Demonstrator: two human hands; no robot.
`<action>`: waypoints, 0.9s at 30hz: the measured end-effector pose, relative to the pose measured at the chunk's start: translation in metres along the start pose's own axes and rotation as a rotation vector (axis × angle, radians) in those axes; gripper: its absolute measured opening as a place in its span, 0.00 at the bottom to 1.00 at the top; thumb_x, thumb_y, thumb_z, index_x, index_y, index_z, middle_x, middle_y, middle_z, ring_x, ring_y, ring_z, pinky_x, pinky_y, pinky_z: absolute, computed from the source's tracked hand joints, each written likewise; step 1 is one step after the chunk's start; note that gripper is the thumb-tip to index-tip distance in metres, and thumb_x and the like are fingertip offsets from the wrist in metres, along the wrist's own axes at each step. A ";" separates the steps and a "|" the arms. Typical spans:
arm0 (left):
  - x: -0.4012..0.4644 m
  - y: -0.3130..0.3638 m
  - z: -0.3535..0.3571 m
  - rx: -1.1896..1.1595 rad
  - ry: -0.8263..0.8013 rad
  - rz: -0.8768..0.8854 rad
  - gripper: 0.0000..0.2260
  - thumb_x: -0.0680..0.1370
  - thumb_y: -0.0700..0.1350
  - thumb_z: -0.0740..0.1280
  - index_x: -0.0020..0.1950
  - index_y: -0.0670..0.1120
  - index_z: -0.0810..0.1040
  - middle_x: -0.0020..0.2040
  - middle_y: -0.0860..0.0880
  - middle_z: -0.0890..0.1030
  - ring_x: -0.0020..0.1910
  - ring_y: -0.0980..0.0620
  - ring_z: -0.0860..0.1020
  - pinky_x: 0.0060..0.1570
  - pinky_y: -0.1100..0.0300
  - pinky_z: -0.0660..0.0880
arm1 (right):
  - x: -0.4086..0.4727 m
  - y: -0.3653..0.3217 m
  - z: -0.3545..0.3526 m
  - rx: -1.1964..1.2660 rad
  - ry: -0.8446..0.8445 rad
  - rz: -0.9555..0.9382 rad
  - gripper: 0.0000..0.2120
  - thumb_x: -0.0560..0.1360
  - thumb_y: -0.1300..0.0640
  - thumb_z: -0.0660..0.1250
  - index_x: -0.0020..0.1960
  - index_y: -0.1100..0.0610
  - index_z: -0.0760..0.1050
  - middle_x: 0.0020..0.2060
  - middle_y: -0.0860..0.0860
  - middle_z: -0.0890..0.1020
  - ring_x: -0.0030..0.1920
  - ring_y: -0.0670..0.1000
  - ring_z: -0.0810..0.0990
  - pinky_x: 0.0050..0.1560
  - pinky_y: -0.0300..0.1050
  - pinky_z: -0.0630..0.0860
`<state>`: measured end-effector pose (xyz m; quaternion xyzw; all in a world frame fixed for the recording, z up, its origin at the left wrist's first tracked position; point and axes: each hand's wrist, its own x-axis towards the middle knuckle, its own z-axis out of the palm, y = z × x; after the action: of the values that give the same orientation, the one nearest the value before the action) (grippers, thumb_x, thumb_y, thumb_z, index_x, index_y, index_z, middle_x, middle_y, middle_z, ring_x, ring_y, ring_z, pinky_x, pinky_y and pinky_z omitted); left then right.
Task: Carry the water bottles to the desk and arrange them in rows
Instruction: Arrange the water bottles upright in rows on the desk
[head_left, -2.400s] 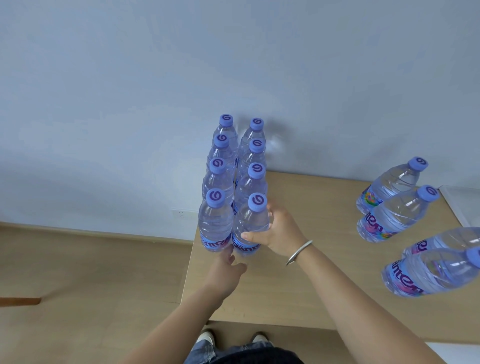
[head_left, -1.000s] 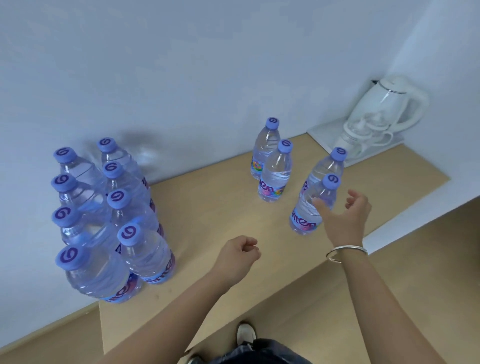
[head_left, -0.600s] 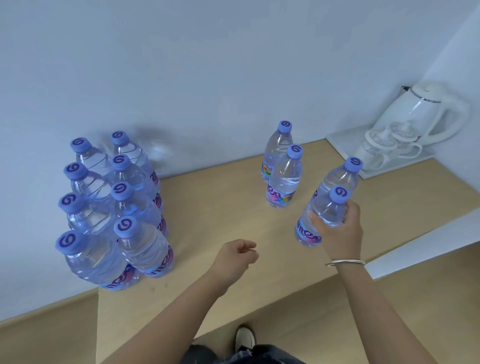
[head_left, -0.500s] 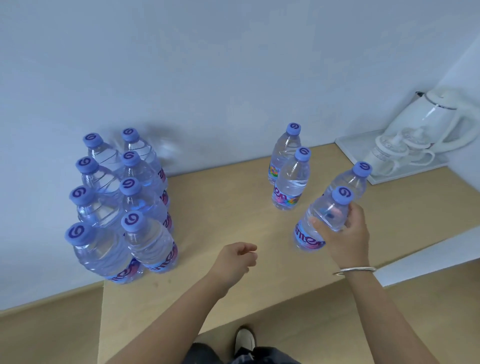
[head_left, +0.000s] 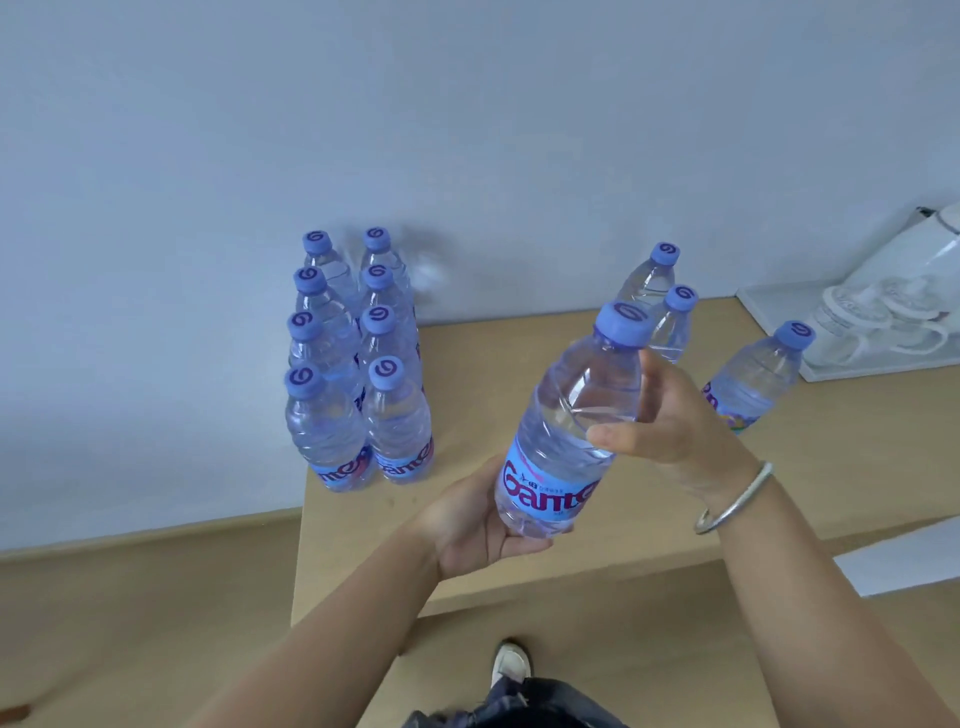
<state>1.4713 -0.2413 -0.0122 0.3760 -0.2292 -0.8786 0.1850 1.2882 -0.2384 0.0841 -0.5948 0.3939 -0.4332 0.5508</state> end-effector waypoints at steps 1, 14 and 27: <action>-0.006 -0.002 -0.002 -0.012 -0.002 0.013 0.20 0.79 0.54 0.58 0.60 0.41 0.76 0.54 0.41 0.81 0.48 0.44 0.82 0.39 0.58 0.81 | 0.000 -0.005 0.007 0.003 -0.019 0.006 0.26 0.59 0.68 0.71 0.56 0.66 0.69 0.44 0.56 0.78 0.45 0.51 0.81 0.47 0.41 0.76; -0.040 -0.040 -0.029 -0.160 0.232 0.275 0.22 0.81 0.55 0.52 0.54 0.40 0.77 0.49 0.39 0.82 0.41 0.46 0.82 0.38 0.56 0.81 | 0.005 0.003 0.048 -0.271 0.020 0.112 0.13 0.72 0.58 0.70 0.54 0.53 0.72 0.48 0.46 0.79 0.48 0.41 0.79 0.51 0.38 0.74; -0.018 -0.021 -0.010 -0.064 0.167 0.135 0.18 0.81 0.49 0.54 0.58 0.37 0.75 0.50 0.38 0.80 0.44 0.42 0.80 0.36 0.56 0.81 | 0.017 -0.007 0.019 -0.168 -0.135 0.123 0.18 0.67 0.58 0.69 0.56 0.55 0.71 0.45 0.44 0.80 0.49 0.43 0.79 0.49 0.37 0.76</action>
<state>1.4872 -0.2175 -0.0200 0.4255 -0.2097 -0.8366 0.2741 1.3119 -0.2478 0.0918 -0.6413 0.4266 -0.3232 0.5498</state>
